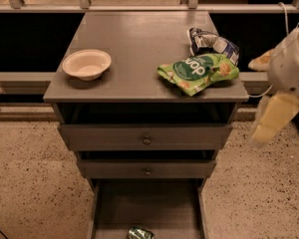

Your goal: Pick green can from bottom drawer and place on counter

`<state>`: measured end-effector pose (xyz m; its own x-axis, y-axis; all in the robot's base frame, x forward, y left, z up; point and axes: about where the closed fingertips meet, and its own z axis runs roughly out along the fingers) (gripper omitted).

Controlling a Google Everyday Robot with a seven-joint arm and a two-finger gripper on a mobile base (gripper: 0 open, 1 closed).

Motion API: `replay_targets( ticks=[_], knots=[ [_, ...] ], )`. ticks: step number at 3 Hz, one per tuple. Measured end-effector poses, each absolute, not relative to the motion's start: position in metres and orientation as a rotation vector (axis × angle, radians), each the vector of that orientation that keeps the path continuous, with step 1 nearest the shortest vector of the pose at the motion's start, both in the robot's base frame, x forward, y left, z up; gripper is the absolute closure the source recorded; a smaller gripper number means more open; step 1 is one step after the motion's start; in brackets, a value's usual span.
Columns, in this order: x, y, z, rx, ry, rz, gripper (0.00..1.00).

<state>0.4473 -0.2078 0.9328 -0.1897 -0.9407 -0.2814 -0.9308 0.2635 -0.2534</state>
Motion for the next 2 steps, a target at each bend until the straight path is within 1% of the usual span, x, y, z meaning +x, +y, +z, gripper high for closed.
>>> replay_targets(
  ticks=[2],
  knots=[
    [0.438,-0.177,0.823,-1.660,1.979,0.213,0.00]
  ],
)
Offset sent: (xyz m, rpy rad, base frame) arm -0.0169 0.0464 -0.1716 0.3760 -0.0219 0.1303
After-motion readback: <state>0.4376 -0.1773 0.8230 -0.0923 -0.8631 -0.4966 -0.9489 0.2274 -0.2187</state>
